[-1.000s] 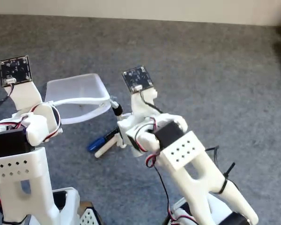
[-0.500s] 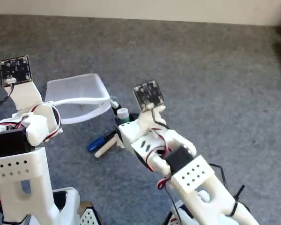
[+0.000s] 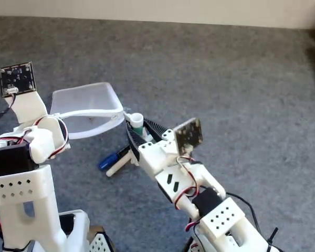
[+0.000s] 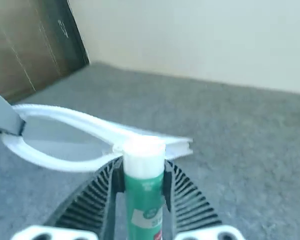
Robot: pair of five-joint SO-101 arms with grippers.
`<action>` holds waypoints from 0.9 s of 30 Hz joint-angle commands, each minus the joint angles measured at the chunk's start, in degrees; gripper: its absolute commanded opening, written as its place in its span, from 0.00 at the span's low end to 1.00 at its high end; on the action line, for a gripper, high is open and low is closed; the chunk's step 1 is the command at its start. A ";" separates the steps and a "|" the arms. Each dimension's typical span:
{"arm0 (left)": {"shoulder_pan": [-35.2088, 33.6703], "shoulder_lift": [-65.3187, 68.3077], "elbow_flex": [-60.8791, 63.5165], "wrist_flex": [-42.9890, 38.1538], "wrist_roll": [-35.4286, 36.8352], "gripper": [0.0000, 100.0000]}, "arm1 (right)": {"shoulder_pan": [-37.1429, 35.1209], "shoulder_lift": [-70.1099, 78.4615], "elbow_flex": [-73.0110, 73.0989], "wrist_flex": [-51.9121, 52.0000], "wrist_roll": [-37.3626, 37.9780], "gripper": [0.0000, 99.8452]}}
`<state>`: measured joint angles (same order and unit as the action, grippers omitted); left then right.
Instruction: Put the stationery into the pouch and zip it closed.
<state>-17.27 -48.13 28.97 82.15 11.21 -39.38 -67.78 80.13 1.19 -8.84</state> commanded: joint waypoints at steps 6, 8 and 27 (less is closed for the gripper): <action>-0.48 0.13 -0.48 -1.23 0.18 0.01 | -4.18 -2.68 1.98 -15.16 0.79 0.00; -0.48 0.13 -0.48 -1.23 0.18 0.01 | -5.76 -2.59 1.98 -16.92 0.79 0.00; -0.48 0.13 -0.48 -1.23 0.18 0.01 | -8.22 -2.33 -11.74 -18.68 0.88 0.00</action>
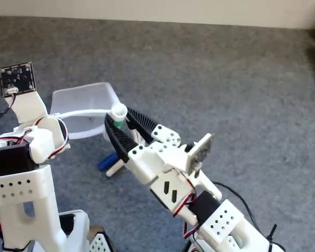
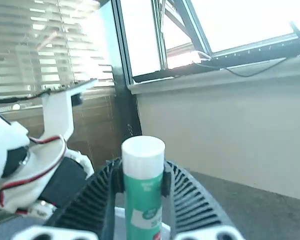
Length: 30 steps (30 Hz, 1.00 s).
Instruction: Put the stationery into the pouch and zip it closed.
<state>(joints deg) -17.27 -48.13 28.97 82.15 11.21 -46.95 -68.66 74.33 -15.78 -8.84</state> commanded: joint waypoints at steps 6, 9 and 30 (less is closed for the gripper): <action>-0.48 0.13 -0.48 -1.23 0.18 0.01 | -2.07 4.70 -11.65 -1.71 0.88 0.00; -0.48 0.13 -0.48 -1.23 0.18 0.01 | -2.51 12.97 -16.40 -1.71 0.70 0.00; -0.48 0.13 -0.40 -1.23 0.18 0.01 | -2.51 45.85 -17.80 -35.47 0.79 0.00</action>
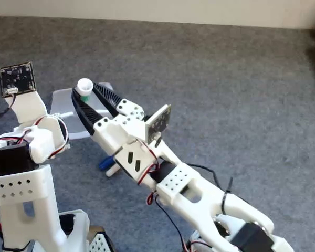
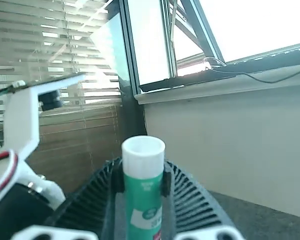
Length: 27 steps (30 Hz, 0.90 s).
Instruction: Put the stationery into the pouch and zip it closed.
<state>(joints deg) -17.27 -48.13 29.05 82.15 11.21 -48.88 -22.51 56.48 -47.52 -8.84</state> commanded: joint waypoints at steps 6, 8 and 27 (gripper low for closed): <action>-0.48 0.13 -0.48 -1.23 0.18 0.01 | -0.57 -5.32 1.89 -5.14 0.79 0.00; -0.48 0.13 -0.48 -1.23 0.18 0.01 | -0.66 -8.75 3.65 -5.14 0.79 0.00; -0.57 0.13 -0.48 -0.97 0.18 0.01 | -2.15 3.91 6.46 -9.45 0.88 0.00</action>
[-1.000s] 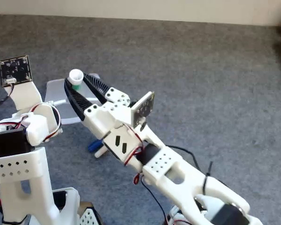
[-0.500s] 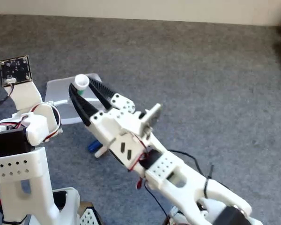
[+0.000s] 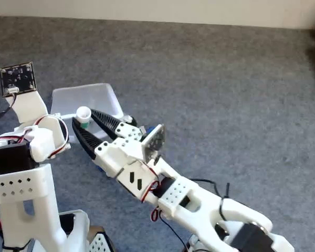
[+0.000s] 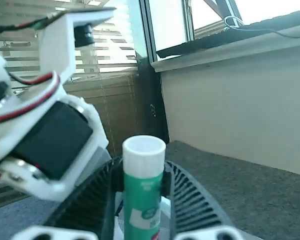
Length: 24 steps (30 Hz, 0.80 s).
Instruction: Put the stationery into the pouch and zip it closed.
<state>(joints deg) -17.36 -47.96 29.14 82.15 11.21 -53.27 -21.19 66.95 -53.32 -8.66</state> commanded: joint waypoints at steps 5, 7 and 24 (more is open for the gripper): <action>-0.48 -0.04 -0.57 -0.97 0.18 0.01 | 3.82 8.22 -4.70 -12.79 0.70 0.00; -0.48 -0.04 -0.57 -0.97 0.18 0.01 | 3.91 9.54 -4.62 -17.10 0.79 0.00; -0.66 -0.04 -0.57 -0.88 0.18 0.01 | 0.57 25.27 -4.62 -34.86 9.85 0.07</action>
<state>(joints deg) -17.27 -47.96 29.14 82.15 11.21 -51.87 3.87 65.27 -86.20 0.48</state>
